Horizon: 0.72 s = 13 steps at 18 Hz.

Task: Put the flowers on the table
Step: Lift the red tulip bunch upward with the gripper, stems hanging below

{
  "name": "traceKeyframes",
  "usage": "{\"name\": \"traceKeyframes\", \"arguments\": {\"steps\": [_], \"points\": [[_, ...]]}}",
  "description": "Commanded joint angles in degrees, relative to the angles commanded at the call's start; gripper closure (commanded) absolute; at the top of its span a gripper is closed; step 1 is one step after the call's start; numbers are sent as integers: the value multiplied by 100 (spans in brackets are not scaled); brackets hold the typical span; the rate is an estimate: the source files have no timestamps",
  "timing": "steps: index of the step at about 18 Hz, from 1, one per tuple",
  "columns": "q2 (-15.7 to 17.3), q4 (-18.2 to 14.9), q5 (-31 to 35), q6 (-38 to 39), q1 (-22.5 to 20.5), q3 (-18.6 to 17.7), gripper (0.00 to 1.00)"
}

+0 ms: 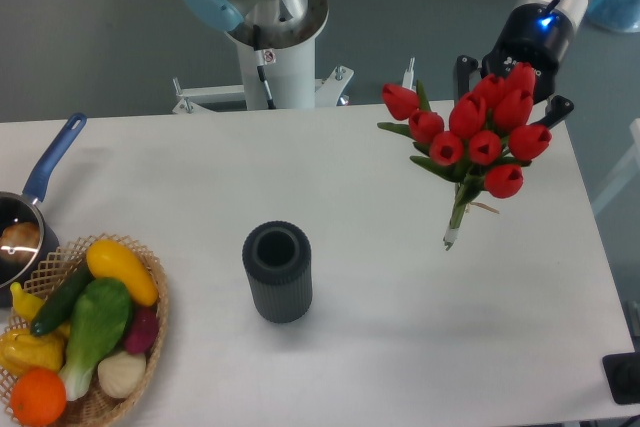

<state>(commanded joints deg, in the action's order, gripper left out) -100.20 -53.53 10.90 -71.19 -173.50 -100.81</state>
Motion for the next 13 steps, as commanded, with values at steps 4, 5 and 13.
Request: {"name": "traceKeyframes", "arguments": {"steps": [4,5,13], "points": [[9,-9,9,17,-44,61,63],[9,-17,9,26,-53,79,63],[105,-18,359,114,-70,97,63]]}}
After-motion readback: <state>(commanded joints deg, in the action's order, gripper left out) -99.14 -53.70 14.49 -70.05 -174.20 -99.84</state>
